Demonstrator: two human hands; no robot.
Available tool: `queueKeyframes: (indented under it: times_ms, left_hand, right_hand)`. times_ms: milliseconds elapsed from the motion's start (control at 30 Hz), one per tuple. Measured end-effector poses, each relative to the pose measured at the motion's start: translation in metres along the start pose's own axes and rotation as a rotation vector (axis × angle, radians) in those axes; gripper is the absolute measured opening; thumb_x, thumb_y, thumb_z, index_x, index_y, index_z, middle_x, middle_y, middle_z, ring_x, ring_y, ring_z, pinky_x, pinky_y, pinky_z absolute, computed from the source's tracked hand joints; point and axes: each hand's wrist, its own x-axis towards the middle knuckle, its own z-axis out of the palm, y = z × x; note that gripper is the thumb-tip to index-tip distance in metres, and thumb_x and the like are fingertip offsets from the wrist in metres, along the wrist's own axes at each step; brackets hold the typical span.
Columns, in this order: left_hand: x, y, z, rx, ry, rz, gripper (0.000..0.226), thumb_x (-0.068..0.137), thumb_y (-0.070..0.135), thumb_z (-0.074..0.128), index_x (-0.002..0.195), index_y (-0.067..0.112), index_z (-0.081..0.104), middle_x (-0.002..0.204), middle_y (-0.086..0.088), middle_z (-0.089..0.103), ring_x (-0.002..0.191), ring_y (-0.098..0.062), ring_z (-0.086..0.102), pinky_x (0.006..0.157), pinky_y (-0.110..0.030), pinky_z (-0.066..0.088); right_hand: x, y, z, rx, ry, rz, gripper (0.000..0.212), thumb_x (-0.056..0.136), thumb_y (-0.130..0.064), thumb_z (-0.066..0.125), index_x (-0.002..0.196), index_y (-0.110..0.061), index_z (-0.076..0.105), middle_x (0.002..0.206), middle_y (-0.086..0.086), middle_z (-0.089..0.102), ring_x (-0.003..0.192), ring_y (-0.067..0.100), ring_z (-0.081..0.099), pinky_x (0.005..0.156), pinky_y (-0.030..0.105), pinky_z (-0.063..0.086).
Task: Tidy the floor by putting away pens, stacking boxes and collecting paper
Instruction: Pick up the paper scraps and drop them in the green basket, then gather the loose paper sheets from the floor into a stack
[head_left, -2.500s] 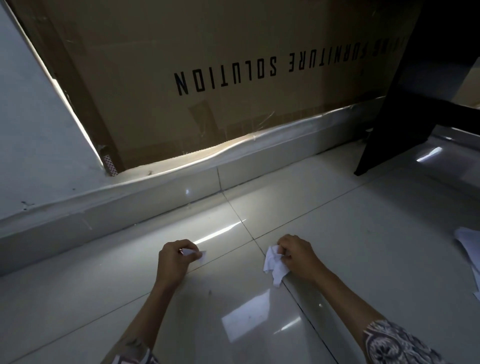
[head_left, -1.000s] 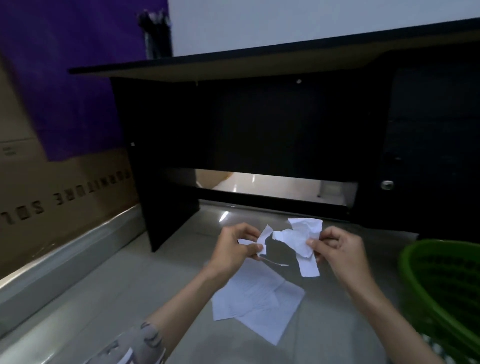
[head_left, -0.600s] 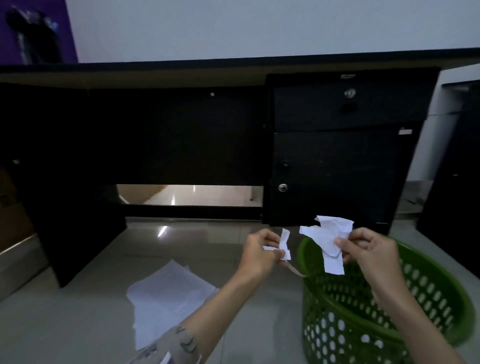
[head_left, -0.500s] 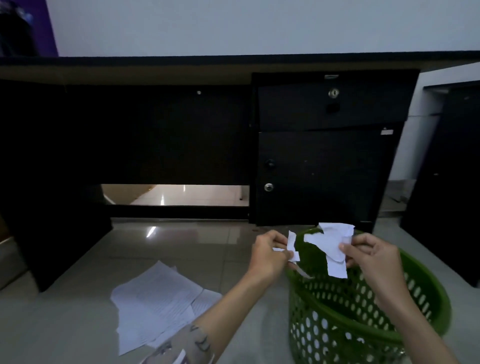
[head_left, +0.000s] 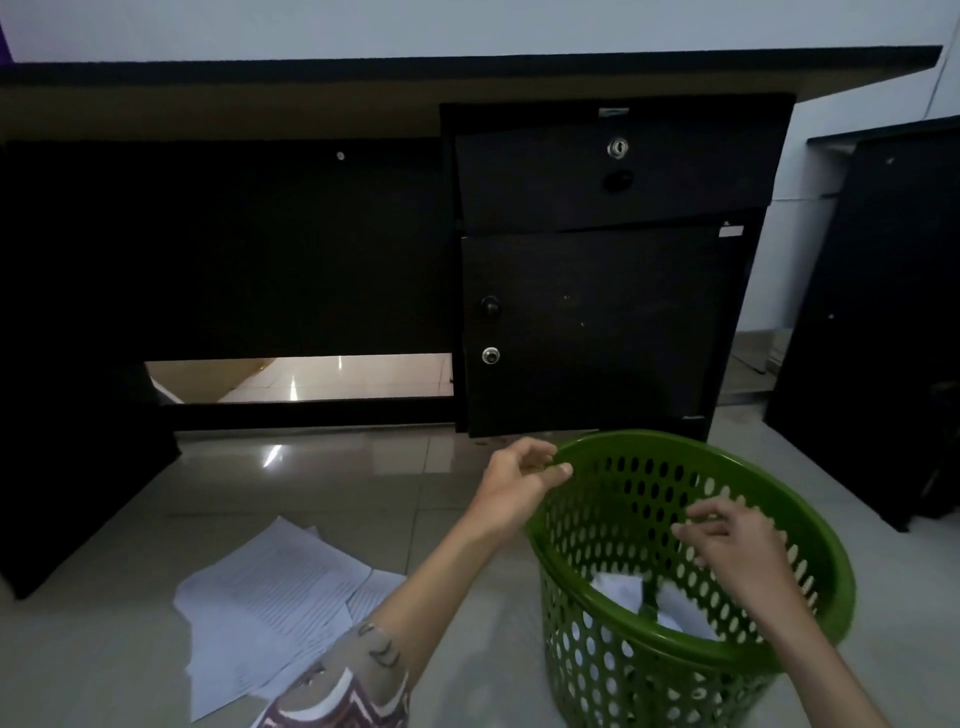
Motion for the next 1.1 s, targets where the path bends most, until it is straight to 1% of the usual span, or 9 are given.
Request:
queueKeyframes:
  times_ms: [133,333,400,467,633,767,867,967,1100]
  left_hand:
    - [0.003,-0.006,-0.016,-0.002,0.088,0.041,0.009,0.086,0.016,0.062,0.094,0.019,0.060,0.096,0.003,0.059,0.099,-0.014,0.056,0.086,-0.030,0.046]
    - [0.003,-0.020,-0.049,-0.099,0.281,0.059,0.014,0.087,0.003,0.058,0.079,0.014,0.060,0.076,0.004,0.057,0.071,-0.006,0.053,0.058,-0.015,0.044]
    - [0.001,-0.028,-0.062,-0.108,0.344,0.052,0.007,0.086,0.001,0.058,0.085,0.007,0.061,0.073,0.002,0.057,0.068,-0.005,0.051,0.053,-0.007,0.041]
    - [-0.004,-0.041,-0.077,-0.109,0.393,0.039,0.006,0.086,0.001,0.058,0.090,0.003,0.062,0.074,0.000,0.058,0.070,-0.006,0.052,0.056,-0.005,0.042]
    - [-0.023,-0.094,-0.125,-0.100,0.508,-0.097,0.006,0.088,0.004,0.057,0.089,0.007,0.061,0.082,0.001,0.060,0.080,-0.007,0.055,0.083,-0.031,0.045]
    - [-0.040,-0.154,-0.174,-0.066,0.656,-0.228,0.006,0.087,0.002,0.057,0.083,0.005,0.061,0.082,-0.002,0.061,0.083,-0.017,0.056,0.085,-0.038,0.045]
    - [-0.055,-0.203,-0.210,-0.044,0.770,-0.340,0.003,0.086,0.001,0.058,0.086,0.001,0.061,0.079,-0.004,0.059,0.087,-0.025,0.054,0.082,-0.037,0.043]
    - [-0.072,-0.256,-0.244,-0.014,0.879,-0.441,0.006,0.083,0.000,0.060,0.089,0.000,0.059,0.087,-0.013,0.059,0.096,-0.032,0.057,0.084,-0.037,0.043]
    - [-0.084,-0.311,-0.271,0.074,0.916,-0.557,0.017,0.082,-0.001,0.061,0.099,-0.001,0.057,0.106,-0.022,0.060,0.105,-0.036,0.056,0.083,-0.032,0.037]
  right_hand:
    - [-0.001,-0.010,0.011,0.026,0.001,-0.062,0.016,0.083,-0.014,0.065,0.097,-0.007,0.064,0.085,0.001,0.061,0.084,0.017,0.060,0.075,0.032,0.051]
    - [-0.012,-0.048,0.033,0.188,0.017,-0.210,0.003,0.083,-0.014,0.064,0.085,-0.013,0.066,0.081,-0.006,0.065,0.078,0.010,0.062,0.066,0.026,0.051]
    - [-0.019,-0.063,0.043,0.254,-0.004,-0.268,0.004,0.083,-0.013,0.063,0.082,-0.015,0.066,0.079,-0.007,0.066,0.073,0.007,0.062,0.065,0.025,0.053]
    - [-0.023,-0.076,0.062,0.305,-0.051,-0.316,0.007,0.083,-0.013,0.063,0.079,-0.018,0.066,0.075,-0.006,0.066,0.071,0.005,0.062,0.061,0.023,0.053]
    - [-0.030,-0.088,0.134,0.332,-0.180,-0.403,0.010,0.083,-0.011,0.064,0.075,-0.017,0.065,0.069,-0.006,0.064,0.073,0.008,0.061,0.061,0.025,0.052]
    - [-0.031,-0.076,0.214,0.334,-0.310,-0.363,0.029,0.080,-0.002,0.064,0.064,-0.025,0.060,0.069,-0.017,0.065,0.068,0.002,0.060,0.061,0.013,0.045]
    - [-0.031,-0.058,0.280,0.262,-0.420,-0.313,0.035,0.079,-0.001,0.065,0.059,-0.028,0.056,0.060,-0.007,0.063,0.064,0.001,0.058,0.059,0.008,0.040]
    - [-0.030,-0.043,0.340,0.190,-0.532,-0.250,0.027,0.080,-0.006,0.065,0.063,-0.025,0.056,0.068,-0.004,0.062,0.064,0.002,0.055,0.061,0.012,0.040]
    - [-0.013,-0.025,0.408,0.068,-0.614,-0.207,0.008,0.082,-0.013,0.066,0.086,-0.015,0.059,0.091,0.005,0.062,0.079,0.016,0.055,0.071,0.023,0.041]
